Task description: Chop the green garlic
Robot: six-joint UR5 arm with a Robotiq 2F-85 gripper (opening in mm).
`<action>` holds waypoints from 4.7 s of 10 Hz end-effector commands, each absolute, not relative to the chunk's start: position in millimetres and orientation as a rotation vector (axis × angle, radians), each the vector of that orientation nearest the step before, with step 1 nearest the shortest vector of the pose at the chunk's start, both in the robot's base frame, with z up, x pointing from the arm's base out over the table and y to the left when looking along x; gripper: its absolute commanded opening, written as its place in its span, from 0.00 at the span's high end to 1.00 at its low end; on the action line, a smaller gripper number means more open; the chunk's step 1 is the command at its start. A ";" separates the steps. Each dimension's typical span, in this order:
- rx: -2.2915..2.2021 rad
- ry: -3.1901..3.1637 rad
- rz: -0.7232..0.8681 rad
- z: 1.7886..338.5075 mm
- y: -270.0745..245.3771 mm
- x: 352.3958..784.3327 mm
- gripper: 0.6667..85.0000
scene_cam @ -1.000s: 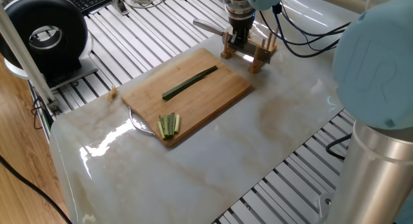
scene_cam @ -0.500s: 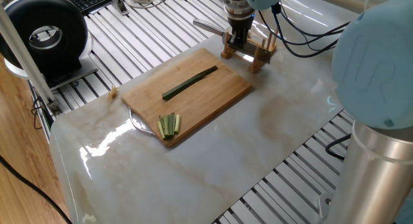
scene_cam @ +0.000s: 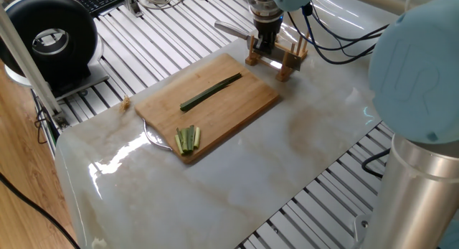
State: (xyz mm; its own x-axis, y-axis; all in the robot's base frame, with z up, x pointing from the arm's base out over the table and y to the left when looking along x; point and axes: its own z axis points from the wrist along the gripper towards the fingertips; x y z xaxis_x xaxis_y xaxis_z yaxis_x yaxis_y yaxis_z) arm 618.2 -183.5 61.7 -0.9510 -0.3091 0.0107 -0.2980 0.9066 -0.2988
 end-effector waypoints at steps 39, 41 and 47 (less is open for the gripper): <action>-0.426 3.034 -0.466 57.7 -183.3 619.0 0.94; -0.414 3.036 -0.464 59.2 -183.5 618.5 0.99; -0.406 3.043 -0.369 73.4 -185.6 618.4 0.99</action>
State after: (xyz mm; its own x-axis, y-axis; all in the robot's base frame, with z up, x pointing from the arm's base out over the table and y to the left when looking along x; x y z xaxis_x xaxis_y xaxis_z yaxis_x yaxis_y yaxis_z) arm 618.2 -185.1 66.4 -0.9616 -0.2743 -0.0042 -0.2626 0.9246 -0.2760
